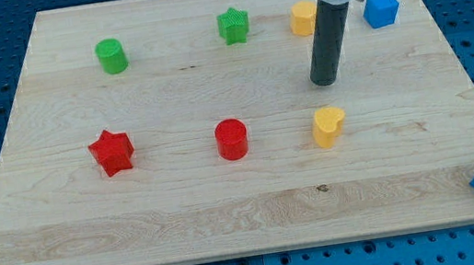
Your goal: Point your arm close to the green circle
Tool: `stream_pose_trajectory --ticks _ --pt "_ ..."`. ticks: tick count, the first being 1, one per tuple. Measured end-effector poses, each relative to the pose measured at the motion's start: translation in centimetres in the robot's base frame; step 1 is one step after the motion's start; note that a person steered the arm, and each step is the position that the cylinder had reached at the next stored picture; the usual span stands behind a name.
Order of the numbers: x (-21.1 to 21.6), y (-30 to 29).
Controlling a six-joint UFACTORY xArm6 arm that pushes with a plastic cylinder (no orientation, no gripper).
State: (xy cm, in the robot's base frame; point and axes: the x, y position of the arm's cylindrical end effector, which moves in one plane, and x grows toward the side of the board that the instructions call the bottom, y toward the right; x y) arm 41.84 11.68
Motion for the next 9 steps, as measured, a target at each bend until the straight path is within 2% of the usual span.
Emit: stream_pose_trajectory --ticks 1,3,4,6,7,8,9 --pt "0.3 -5.6" --pt "0.4 -7.3" --pt "-1.0 -13.6" --pt "-1.0 -13.7" --pt "-2.7 -18.0" --pt "-2.7 -18.0" --pt "-7.4 -18.8"
